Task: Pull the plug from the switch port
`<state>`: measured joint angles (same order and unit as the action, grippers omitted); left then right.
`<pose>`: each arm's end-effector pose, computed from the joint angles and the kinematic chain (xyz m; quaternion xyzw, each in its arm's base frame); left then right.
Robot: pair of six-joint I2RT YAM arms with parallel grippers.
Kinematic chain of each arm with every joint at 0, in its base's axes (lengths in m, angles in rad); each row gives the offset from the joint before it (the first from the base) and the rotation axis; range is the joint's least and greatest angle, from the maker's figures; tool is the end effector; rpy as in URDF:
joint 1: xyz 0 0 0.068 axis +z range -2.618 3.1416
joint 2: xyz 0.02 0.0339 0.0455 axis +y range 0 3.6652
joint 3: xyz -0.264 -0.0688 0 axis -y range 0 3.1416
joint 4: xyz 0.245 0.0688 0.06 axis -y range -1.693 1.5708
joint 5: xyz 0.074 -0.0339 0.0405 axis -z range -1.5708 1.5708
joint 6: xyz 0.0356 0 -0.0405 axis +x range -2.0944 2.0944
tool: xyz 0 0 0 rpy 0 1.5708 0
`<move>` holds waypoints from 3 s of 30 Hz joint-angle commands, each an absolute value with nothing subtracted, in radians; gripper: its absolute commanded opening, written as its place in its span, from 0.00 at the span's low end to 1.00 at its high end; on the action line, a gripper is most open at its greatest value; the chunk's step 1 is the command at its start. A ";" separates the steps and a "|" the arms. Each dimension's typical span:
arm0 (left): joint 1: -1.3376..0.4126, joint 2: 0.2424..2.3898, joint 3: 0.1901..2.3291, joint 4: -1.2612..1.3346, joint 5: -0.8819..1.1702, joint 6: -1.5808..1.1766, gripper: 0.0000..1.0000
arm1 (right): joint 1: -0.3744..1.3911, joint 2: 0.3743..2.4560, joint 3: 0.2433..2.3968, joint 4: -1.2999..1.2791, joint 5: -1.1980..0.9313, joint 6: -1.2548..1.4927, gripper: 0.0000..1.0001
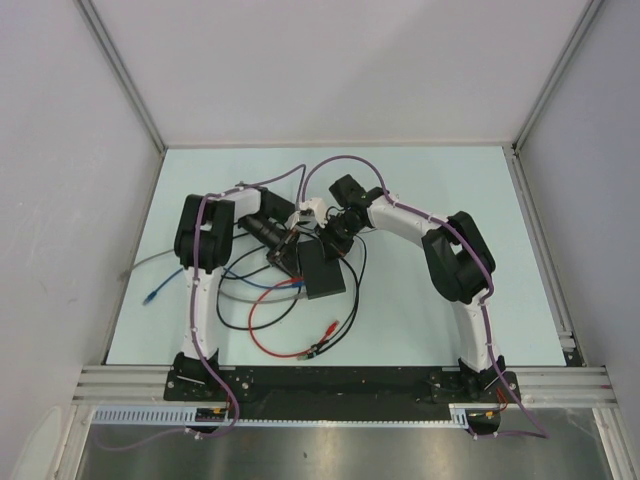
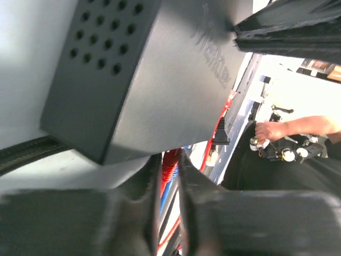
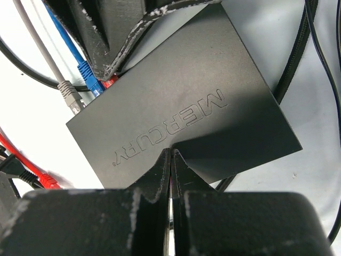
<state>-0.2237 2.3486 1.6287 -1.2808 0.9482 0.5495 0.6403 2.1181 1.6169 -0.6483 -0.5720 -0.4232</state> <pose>0.3734 -0.1146 0.0990 -0.2375 -0.8418 0.4709 0.1149 0.3442 0.2805 0.1790 -0.5265 0.7787 0.2960 0.1695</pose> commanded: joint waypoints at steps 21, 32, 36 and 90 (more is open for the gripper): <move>-0.250 2.345 1.598 -1.213 1.075 0.603 0.26 | 0.640 2.180 1.589 -0.696 -0.466 -0.453 0.00; -0.264 2.338 1.572 -1.227 1.030 0.630 0.00 | 0.640 2.186 1.591 -0.693 -0.472 -0.453 0.00; -0.261 2.330 1.598 -1.226 0.918 0.620 0.00 | 0.640 2.186 1.589 -0.693 -0.472 -0.456 0.00; -0.144 2.327 2.115 -1.292 0.234 0.657 0.42 | 0.626 2.191 1.589 -0.693 -0.483 -0.460 0.00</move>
<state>-0.1478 2.3890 2.0785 -1.3338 0.3271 0.6548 0.6373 2.1227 1.6169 -0.6510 -0.5907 -0.4236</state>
